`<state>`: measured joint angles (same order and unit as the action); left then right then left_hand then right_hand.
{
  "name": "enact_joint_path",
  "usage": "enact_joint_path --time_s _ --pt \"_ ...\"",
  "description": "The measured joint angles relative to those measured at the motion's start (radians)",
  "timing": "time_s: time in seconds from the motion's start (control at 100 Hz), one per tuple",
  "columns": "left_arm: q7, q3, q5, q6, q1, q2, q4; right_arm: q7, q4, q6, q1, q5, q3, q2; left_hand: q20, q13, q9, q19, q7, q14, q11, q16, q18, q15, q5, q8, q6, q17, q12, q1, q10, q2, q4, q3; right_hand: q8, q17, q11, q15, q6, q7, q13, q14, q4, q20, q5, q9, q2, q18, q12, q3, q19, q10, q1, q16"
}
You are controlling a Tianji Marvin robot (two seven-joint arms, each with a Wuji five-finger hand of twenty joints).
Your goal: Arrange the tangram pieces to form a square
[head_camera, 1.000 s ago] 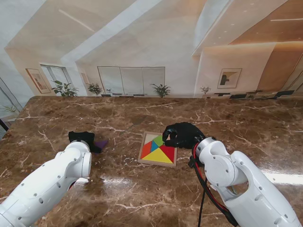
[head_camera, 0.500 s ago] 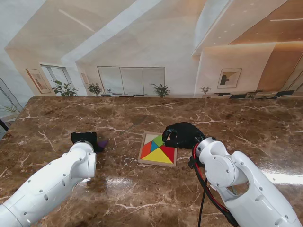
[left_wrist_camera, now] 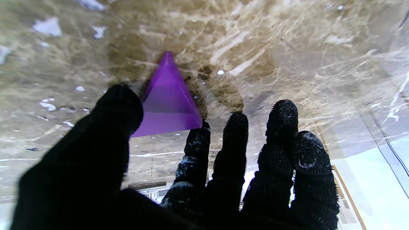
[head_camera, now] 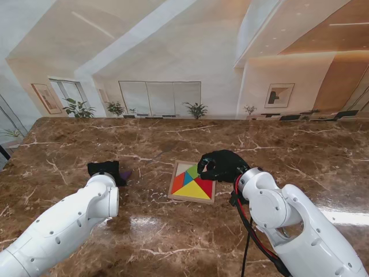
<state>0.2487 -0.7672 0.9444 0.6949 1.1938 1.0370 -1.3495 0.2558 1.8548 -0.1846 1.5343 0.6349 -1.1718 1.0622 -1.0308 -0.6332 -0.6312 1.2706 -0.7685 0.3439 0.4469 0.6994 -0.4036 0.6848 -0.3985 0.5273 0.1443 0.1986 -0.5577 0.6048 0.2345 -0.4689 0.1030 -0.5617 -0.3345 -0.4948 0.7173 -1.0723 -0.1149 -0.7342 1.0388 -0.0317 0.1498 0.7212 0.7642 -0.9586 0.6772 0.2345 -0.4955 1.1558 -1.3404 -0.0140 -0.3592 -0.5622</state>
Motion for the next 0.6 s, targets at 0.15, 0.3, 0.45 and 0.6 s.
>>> enact_joint_path --time_s 0.15,0.3,0.45,0.6 --pt "-0.018 0.017 -0.007 0.014 -0.006 0.004 0.006 0.001 0.001 -0.001 0.0 0.0 0.0 0.0 0.0 -0.016 -0.009 0.0 -0.013 0.0 0.001 -0.001 -0.009 -0.005 0.002 0.012 -0.012 0.012 0.002 0.0 -0.002 -0.022 0.0 -0.041 0.0 0.0 0.0 0.0 0.0 0.0 0.0 0.0 0.0 0.0 0.0 0.0 0.0 0.0 0.0 0.0 0.0 0.0 0.0 0.0" --pt "-0.037 0.023 -0.023 0.034 -0.007 0.011 0.009 0.001 0.002 -0.003 0.0 -0.001 0.0 0.0 0.0 -0.037 -0.029 0.0 -0.027 0.0 0.008 -0.001 -0.011 -0.012 0.001 0.013 -0.065 0.024 0.001 0.0 -0.006 -0.024 0.0 -0.049 0.0 0.0 0.0 0.0 0.0 0.0 0.0 0.0 0.0 0.0 0.0 0.0 0.0 0.0 0.0 0.0 0.0 0.0 0.0 0.0" --pt "-0.055 0.019 -0.028 0.055 0.003 0.017 0.002 0.001 0.002 -0.004 0.0 -0.002 0.0 0.0 0.0 -0.049 -0.034 0.0 -0.027 0.0 0.012 -0.001 -0.019 -0.008 -0.002 0.013 -0.085 0.035 0.0 0.0 -0.009 -0.024 0.0 -0.049 0.0 0.0 0.0 0.0 0.0 0.0 0.0 0.0 0.0 0.0 0.0 0.0 0.0 0.0 0.0 0.0 0.0 0.0 0.0 0.0" --pt "-0.061 0.035 -0.034 0.088 0.004 0.018 -0.006 0.002 0.002 -0.004 0.0 -0.002 0.0 0.0 0.0 -0.049 -0.034 0.0 0.002 0.0 0.012 -0.001 -0.019 -0.008 0.002 0.013 -0.069 0.037 0.0 0.0 -0.003 -0.025 0.0 -0.049 0.0 0.0 0.0 0.0 0.0 0.0 0.0 0.0 0.0 0.0 0.0 0.0 0.0 0.0 0.0 0.0 0.0 0.0 0.0 0.0"
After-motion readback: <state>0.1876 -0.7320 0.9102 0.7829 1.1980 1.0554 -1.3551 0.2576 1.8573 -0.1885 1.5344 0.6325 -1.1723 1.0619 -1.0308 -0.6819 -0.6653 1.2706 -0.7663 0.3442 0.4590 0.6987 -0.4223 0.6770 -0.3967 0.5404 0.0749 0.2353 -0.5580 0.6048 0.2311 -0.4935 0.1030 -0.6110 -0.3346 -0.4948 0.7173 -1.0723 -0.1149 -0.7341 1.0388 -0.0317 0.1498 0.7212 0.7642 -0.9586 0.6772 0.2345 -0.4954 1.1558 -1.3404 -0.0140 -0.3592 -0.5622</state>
